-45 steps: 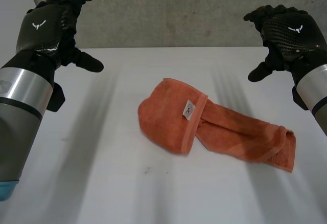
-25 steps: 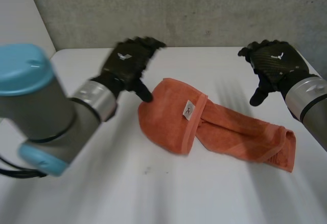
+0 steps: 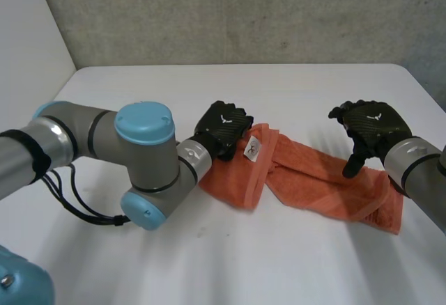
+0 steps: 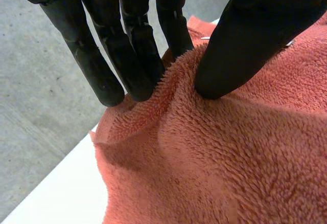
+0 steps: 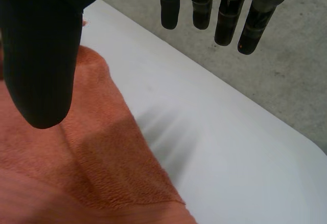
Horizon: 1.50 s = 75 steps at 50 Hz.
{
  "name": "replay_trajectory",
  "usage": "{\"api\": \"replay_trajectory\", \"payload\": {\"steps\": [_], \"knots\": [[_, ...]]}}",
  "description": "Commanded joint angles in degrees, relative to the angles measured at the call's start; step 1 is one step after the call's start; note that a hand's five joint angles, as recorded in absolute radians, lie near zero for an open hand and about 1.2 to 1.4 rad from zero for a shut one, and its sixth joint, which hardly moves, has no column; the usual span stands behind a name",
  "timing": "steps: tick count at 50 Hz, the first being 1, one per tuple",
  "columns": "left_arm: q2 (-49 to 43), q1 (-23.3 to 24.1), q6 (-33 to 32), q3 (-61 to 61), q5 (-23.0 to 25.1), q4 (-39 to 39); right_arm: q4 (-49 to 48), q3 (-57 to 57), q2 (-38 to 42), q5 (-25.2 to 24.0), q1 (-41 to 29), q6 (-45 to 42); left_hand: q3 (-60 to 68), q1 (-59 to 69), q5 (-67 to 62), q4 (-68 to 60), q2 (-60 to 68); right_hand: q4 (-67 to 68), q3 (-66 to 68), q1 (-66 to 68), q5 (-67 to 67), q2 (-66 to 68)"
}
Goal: Fold the laundry
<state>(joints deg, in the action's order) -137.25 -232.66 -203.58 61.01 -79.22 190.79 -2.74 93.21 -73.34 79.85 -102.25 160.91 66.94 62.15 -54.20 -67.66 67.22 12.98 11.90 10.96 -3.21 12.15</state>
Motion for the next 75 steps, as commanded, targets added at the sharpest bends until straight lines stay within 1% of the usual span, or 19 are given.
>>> {"api": "replay_trajectory", "payload": {"steps": [1, 6, 15, 17, 18, 23, 25, 26, 28, 30, 32, 35, 40, 46, 55, 60, 64, 66, 75], "knots": [[12.17, -0.16, -1.21, 7.18, -0.14, 0.55, 0.72, -7.51, 4.43, 0.48, -0.4, 2.82, 13.06, 17.85, -15.8, -12.34, 12.78, -2.98, -1.9, -0.96, 3.21, -2.15], [22.1, 0.1, -1.03, 13.25, -0.4, 0.2, 4.49, -15.24, 10.22, -0.04, -0.76, 7.65, 13.06, 17.85, -15.8, -12.34, 12.78, -2.98, -1.9, -0.96, 3.21, -2.15], [36.07, 0.28, -0.77, 25.63, 0.03, 0.28, 16.36, -31.59, 22.71, -10.67, -2.25, 15.83, 13.06, 17.85, -15.8, -12.34, 12.78, -2.98, -1.9, -0.96, 3.21, -2.15], [37.32, 0.19, -0.77, 26.87, 0.12, 0.55, 17.07, -32.74, 23.86, -11.73, -2.78, 16.27, 13.06, 17.85, -15.8, -12.34, 12.78, -2.98, -1.9, -0.96, 3.21, -2.15], [37.76, 0.11, -0.68, 27.32, 0.21, 0.55, 19.42, -36.75, 28.73, -14.43, -5.3, 16.88, 13.06, 17.85, -15.8, -12.34, 12.78, -2.98, -1.9, -0.96, 3.21, -2.15], [38.03, -0.6, -0.68, 27.5, 0.3, 0.64, 21.46, -43.11, 35.01, -14.72, -8.05, 17.07, 13.06, 17.85, -15.8, -12.34, 12.78, -2.98, -1.9, -0.96, 3.21, -2.15], [37.94, -1.12, -0.68, 27.06, 0.39, 1.08, 21.9, -45.56, 35.98, -14.63, -8.75, 17.07, 13.06, 17.85, -15.8, -12.34, 12.78, 12.32, 13.39, 14.34, -12.09, 13.15], [37.76, -1.3, -0.68, 26.62, 0.39, 1.51, 21.99, -48.19, 36.25, -14.46, -9.19, 17.07, 13.06, 17.85, -15.8, -12.34, 12.78, 37.22, 38.3, 39.24, -36.99, 38.05], [37.15, -1.92, -0.77, 24.43, 0.39, 3.53, 21.9, -51.19, 36.08, -13.85, -9.28, 17.41, 13.06, 17.85, -15.8, -12.34, 12.78, 57.57, 58.65, 59.59, -57.34, 58.4], [36.27, -2.27, -0.77, 22.41, 0.39, 5.37, 21.56, -55.74, 35.29, -11.57, -9.63, 18.2, 13.06, 17.85, -15.8, -12.34, 12.78, 66.99, 68.06, 69.01, -66.76, 67.82], [34.6, -2.79, -0.77, 18.28, 0.3, 7.84, 20.85, -58.48, 33.71, -9.28, -9.55, 18.82, 13.06, 17.85, -15.8, -12.34, 12.78, 67.02, 68.1, 69.04, -66.79, 67.85], [32.76, -3.84, -0.77, 11.71, -0.23, 10.3, 17.96, -61.22, 27.57, -5.5, -9.46, 18.39, 13.06, 17.85, -15.8, -12.34, 12.78, 67.02, 68.1, 69.04, -66.79, 67.85], [31.17, -6.57, 0.19, 5.1, -0.32, 12.76, 14.35, -58.76, 20.08, -5.49, -9.63, 17.5, 13.06, 17.85, -15.8, -12.34, 12.78, 67.02, 68.1, 69.04, -66.79, 67.85], [30.99, -9.9, 4.31, 6.82, 0.03, 14.0, 11.44, -36.84, 6.47, -8.21, -9.81, 7.69, 13.06, 17.85, -15.8, -12.34, 12.78, 67.02, 68.1, 69.04, -66.79, 67.85], [29.5, -14.75, 9.08, 22.21, 1.97, 13.73, 17.15, -17.9, 8.11, -7.08, -17.17, -5.69, 13.06, 17.85, -15.8, -12.34, 12.78, 67.02, 68.1, 69.04, -66.79, 67.85], [28.01, -16.59, 8.46, 29.68, 2.23, 12.86, 18.3, -18.85, 15.15, -5.32, -19.74, -5.52, 13.06, 17.85, -15.8, -12.34, 12.78, 1.1, 2.18, 3.12, -0.87, 1.93], [28.44, -16.86, 8.2, 33.73, 2.32, 10.75, 16.73, -20.61, 14.55, -4.35, -19.65, -3.51, -4.86, -0.08, 2.12, 5.59, -5.14, -2.98, -1.9, -0.96, 3.21, -2.15], [28.79, -16.16, 8.2, 34.87, 2.23, 8.73, 15.67, -20.7, 13.41, -4.17, -19.57, -2.02, -22.18, -17.4, 19.45, 22.91, -22.46, -2.98, -1.9, -0.96, 3.21, -2.15], [37.05, -11.15, 8.64, 33.74, 1.44, -0.67, 13.47, -17.11, 6.9, -4.26, -16.84, 2.03, -38.21, -33.43, 35.48, 38.94, -38.49, -2.98, -1.9, -0.96, 3.21, -2.15]]}}
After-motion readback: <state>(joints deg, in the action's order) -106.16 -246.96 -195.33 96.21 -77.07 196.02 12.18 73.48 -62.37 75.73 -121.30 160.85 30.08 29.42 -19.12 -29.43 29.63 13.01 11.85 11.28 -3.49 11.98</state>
